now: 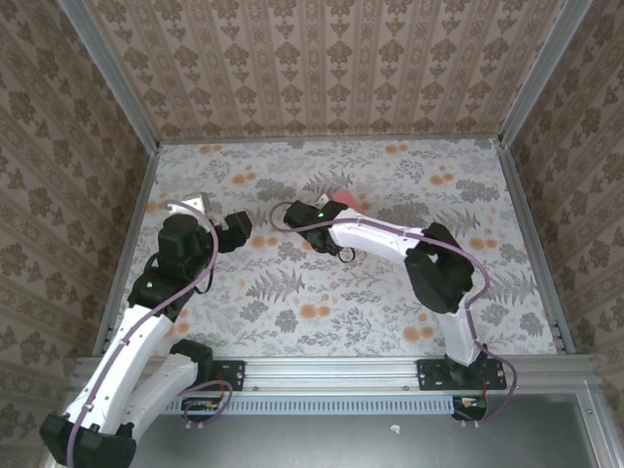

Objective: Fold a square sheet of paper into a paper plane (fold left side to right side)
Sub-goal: Turn over the paper at the center of the table, then move the paper to the center of the table.

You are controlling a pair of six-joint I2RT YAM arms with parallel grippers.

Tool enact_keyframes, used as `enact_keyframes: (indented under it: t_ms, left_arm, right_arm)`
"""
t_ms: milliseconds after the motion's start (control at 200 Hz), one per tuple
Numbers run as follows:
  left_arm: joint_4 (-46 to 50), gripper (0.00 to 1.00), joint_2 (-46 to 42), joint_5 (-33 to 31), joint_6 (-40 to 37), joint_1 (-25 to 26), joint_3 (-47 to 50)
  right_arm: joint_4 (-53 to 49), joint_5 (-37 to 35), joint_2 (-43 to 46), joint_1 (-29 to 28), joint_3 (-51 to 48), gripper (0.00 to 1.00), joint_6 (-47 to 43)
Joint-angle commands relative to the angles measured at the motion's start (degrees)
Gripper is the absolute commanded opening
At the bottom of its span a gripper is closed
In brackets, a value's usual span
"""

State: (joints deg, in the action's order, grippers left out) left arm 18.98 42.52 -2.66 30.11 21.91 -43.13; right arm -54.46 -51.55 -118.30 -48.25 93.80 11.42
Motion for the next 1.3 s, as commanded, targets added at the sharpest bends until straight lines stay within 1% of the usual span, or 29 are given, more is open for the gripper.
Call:
enact_keyframes:
  t_ms: [0,160,210,230,295,330,415,505,590,710,805,895,1025,1055,1070,1130,1225,1240,1295]
  left_arm:
    - [1.3,0.92,-0.2,-1.5,1.0,-0.7,0.3]
    - [1.3,0.92,1.0,-0.6,1.0,-1.1,0.0]
    - [1.3,0.92,1.5,-0.1,1.1,-1.2,-0.1]
    - [1.3,0.92,1.6,0.2,1.2,-1.2,-0.2]
    - [1.5,0.92,2.3,1.0,1.6,-1.3,-0.3]
    - [1.6,0.92,2.7,1.5,1.9,-1.5,-0.5]
    - [1.9,0.92,3.7,3.2,2.6,-2.1,-0.9]
    - [1.9,0.92,4.7,5.3,3.6,-2.9,-1.3]
    - [1.6,0.93,6.1,7.5,5.3,-3.7,-1.2]
    - [-0.1,0.94,9.7,11.8,6.6,-3.9,-0.9]
    - [-2.2,0.94,13.8,14.6,8.1,-3.4,-0.5]
    - [-6.5,0.94,17.9,15.9,10.8,-1.0,0.7]
    - [-13.4,0.94,24.3,16.5,15.4,3.6,2.1]
    - [-14.9,0.94,25.7,16.5,16.4,3.8,2.4]
    - [-15.6,0.94,26.2,16.5,17.0,5.5,2.5]
    - [-19.0,0.94,29.1,16.4,19.0,7.6,3.1]
    - [-24.1,0.93,34.5,16.6,21.7,10.6,2.6]
    - [-25.0,0.93,35.5,16.7,22.2,11.0,2.5]
    - [-29.0,0.92,39.5,17.8,23.8,12.4,1.8]
  right_arm:
    - [-7.0,-4.0,-5.3,-1.7,3.8,0.10,-0.9]
    - [-9.3,1.1,-9.6,-3.1,6.3,0.12,-0.2]
    - [-10.0,5.5,-10.3,-3.2,6.7,0.14,0.0]
    - [-10.1,6.7,-10.5,-3.1,6.8,0.16,0.0]
    - [-10.3,11.3,-10.6,-2.9,6.8,0.26,0.1]
    - [-10.4,14.1,-10.3,-2.8,6.9,0.29,0.4]
    - [-10.0,20.7,-8.8,-2.2,6.4,0.40,0.8]
    - [-7.7,26.5,-4.3,-1.0,4.0,0.50,1.8]
    - [-4.0,32.0,2.5,0.4,-0.2,0.65,2.1]
    - [3.2,40.8,13.4,3.0,-8.0,0.84,2.2]
    - [9.4,46.8,21.3,6.7,-14.9,0.95,3.3]
    - [17.2,52.7,27.6,12.0,-21.7,1.00,5.2]
    - [29.5,61.2,34.3,20.8,-31.6,1.00,10.1]
    - [32.1,62.8,35.5,22.8,-33.7,1.00,11.4]
    - [33.1,63.5,36.1,23.6,-34.6,1.00,12.0]
    - [37.7,66.7,37.7,26.8,-38.3,1.00,14.3]
    - [42.5,69.9,38.2,31.1,-42.7,1.00,17.9]
    - [43.1,70.4,39.8,31.5,-43.3,1.00,18.3]
    - [44.0,71.2,40.6,32.9,-44.8,1.00,19.0]
